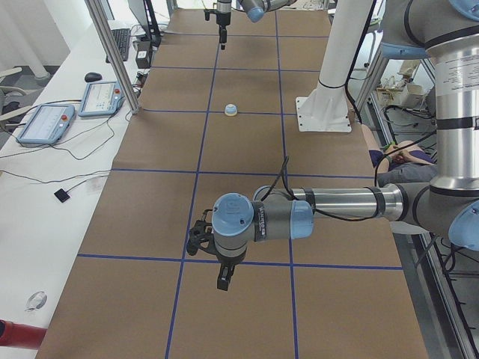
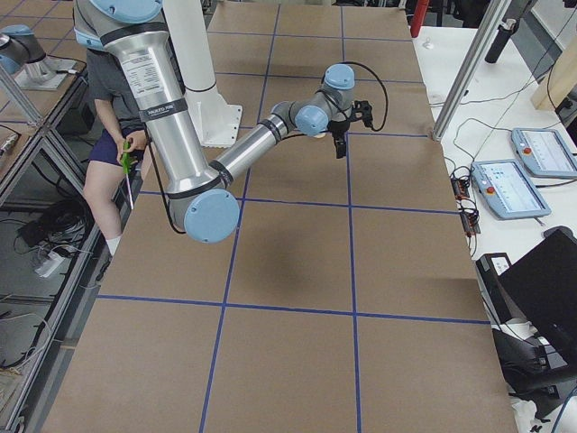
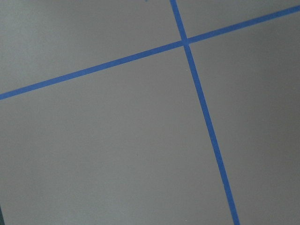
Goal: Place and press bell with both arms
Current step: 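Move the right gripper over the top of the bell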
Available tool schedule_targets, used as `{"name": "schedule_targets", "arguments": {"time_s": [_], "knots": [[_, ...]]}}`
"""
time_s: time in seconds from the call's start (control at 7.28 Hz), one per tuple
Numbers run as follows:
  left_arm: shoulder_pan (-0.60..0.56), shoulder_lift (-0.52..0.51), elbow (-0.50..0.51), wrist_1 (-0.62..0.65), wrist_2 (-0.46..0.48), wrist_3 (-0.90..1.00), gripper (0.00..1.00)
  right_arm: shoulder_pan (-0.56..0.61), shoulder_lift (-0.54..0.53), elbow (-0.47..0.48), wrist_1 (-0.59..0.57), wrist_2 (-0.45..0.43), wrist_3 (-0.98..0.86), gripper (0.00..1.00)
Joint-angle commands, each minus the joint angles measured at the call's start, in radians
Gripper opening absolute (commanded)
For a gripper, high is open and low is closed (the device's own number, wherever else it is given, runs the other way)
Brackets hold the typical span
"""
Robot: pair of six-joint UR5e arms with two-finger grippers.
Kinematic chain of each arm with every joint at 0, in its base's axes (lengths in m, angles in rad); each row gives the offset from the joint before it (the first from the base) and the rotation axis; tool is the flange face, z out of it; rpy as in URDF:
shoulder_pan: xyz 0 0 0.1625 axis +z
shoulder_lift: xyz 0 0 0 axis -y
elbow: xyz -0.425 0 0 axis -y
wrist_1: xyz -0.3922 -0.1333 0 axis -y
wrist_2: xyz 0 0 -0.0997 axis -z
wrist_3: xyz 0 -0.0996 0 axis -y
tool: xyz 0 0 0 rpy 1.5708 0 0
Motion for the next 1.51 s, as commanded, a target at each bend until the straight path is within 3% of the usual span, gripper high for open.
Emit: {"name": "schedule_targets", "arguments": {"time_s": [0.0, 0.14, 0.27, 0.41, 0.55, 0.96, 1.37], "knots": [[0.003, 0.000, -0.017, -0.002, 0.001, -0.020, 1.00, -0.174, 0.093, -0.012, -0.011, -0.140, 0.193, 1.00], [0.003, -0.003, -0.026, -0.002, 0.010, -0.020, 1.00, -0.228, 0.153, -0.047, -0.057, -0.216, 0.241, 0.97], [0.003, -0.001, -0.029, -0.002, 0.014, -0.018, 1.00, -0.239, 0.247, -0.125, -0.121, -0.220, 0.241, 0.65], [0.003, -0.001, -0.031, -0.002, 0.014, -0.018, 1.00, -0.260, 0.288, -0.173, -0.126, -0.223, 0.243, 0.17], [0.003, -0.001, -0.031, -0.002, 0.014, -0.018, 1.00, -0.285, 0.305, -0.196, -0.126, -0.237, 0.253, 0.00], [0.003, 0.000, -0.031, -0.002, 0.016, -0.020, 1.00, -0.328, 0.423, -0.343, -0.117, -0.252, 0.342, 0.00], [0.003, -0.001, -0.031, -0.002, 0.016, -0.020, 1.00, -0.340, 0.457, -0.406, -0.106, -0.286, 0.338, 0.00]]}}
